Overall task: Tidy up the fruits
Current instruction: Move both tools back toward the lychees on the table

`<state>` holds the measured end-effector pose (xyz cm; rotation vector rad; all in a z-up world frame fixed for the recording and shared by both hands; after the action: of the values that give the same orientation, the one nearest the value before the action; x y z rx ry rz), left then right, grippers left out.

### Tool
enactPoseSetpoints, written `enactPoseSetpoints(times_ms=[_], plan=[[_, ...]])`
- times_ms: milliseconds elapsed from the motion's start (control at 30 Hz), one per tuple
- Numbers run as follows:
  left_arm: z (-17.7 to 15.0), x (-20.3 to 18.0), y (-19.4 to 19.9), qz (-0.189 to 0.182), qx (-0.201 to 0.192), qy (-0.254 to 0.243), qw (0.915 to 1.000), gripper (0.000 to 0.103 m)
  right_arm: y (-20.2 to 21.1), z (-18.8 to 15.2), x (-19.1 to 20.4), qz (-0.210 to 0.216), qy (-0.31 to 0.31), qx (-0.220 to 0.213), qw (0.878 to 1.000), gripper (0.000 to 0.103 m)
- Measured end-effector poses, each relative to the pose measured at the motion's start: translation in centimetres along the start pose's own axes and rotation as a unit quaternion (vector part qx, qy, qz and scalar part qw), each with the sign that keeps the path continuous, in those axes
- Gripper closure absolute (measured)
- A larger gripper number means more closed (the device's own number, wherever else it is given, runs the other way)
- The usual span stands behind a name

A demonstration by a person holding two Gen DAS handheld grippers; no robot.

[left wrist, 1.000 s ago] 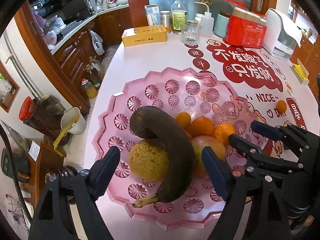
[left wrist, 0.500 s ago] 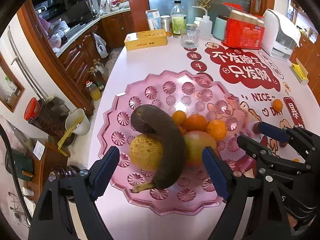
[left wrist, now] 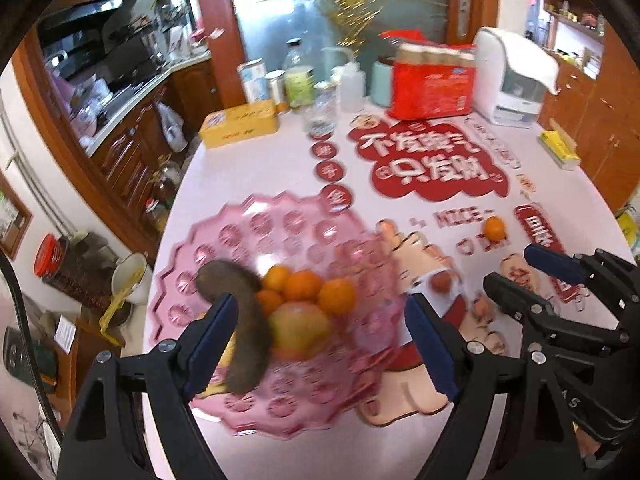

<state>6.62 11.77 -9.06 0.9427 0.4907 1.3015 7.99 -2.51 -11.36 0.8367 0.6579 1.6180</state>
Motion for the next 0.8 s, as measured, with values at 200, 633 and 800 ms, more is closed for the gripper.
enactPoseSetpoints(times_ms=[200, 633, 800], plan=[[4.0, -3.5, 2.0, -0.012, -0.040, -0.009, 0.9991, 0.012, 4.0, 3.0, -4.3, -0.039, 0.009, -0.041, 0.998, 0.053], [7.3, -9.3, -2.0, -0.014, -0.027, 0.016, 0.9994, 0.010, 3.0, 4.7, -12.6, -0.046, 0.012, -0.042, 0.998, 0.054], [5.7, -11.9, -6.6, -0.027, 0.011, 0.021, 0.9994, 0.018, -1.2, 2.3, -14.5, -0.002, 0.013, 0.012, 1.000, 0.054]])
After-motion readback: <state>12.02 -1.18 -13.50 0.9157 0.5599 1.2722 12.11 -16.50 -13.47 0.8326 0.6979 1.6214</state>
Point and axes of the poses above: each gripper's, at about its wrist camera, not at the fingertips, and y roughly against the way its jaws point, x to its left, z to its top, the point moved 6 cm from there along -y, roughly the way its jaws point, and after that the axes turned 14 degrees about -y, right-handed, at the moved point
